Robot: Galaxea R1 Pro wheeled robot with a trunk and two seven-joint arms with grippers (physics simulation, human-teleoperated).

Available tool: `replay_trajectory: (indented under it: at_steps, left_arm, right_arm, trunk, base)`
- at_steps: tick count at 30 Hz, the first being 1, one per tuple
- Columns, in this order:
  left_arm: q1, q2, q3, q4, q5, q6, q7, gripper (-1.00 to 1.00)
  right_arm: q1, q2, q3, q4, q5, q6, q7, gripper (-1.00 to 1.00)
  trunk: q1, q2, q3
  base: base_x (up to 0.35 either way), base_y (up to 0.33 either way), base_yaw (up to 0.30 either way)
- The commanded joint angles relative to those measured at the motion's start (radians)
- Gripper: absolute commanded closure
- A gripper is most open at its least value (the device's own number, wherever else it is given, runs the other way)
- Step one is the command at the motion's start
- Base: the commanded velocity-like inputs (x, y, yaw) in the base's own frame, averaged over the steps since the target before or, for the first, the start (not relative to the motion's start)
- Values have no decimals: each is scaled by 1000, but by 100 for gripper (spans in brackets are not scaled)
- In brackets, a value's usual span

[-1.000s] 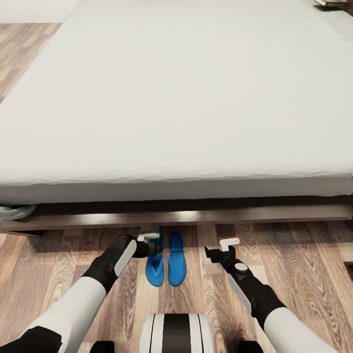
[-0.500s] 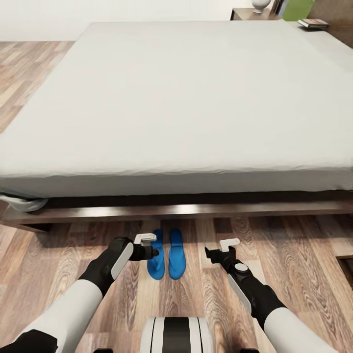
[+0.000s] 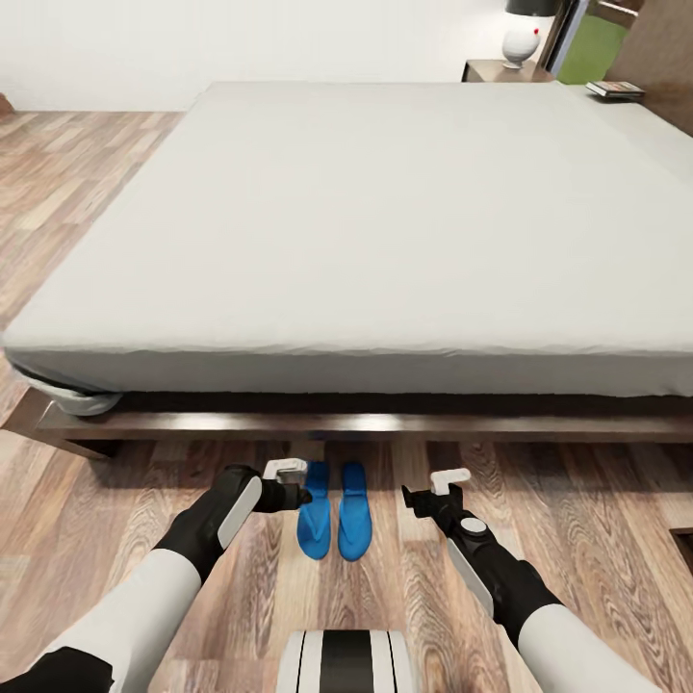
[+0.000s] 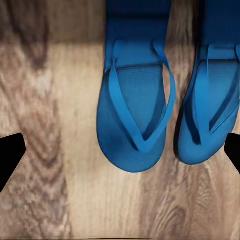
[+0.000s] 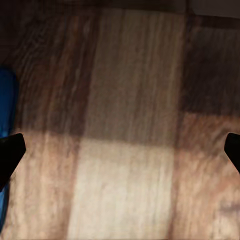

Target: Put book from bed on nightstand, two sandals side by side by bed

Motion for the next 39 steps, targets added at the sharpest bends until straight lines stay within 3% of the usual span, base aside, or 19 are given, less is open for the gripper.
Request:
replay_trajectory:
  at_steps: [1,10,30,39]
  left_arm:
    - [-1,0,-2,-1,6,3,5,-100]
    - [-1,1,-2,-1,5,3,5,-100]
    - [-1,6,-2,-3,6,3,5,-100]
    - [-1,8,-2,-3,7,3,5,-100]
  right_arm:
    - [0,-2,7,-3,-9,5,-7,-100]
    - [0,-2,7,-3,-9,5,-7,-100]
    - [0,-2,6,-3,-8,5,-7,-100]
    - [0,-2,6,-3,-8,5,-7,-100]
  trunk:
    - [-1,0,3]
    - [-5,2,38]
    - [-14,7,115]
    - [-17,9,146]
  base:
    - [-180,0,223]
    - [-264,0,254]
    - [-15,0,270]
    - [-181,0,270]
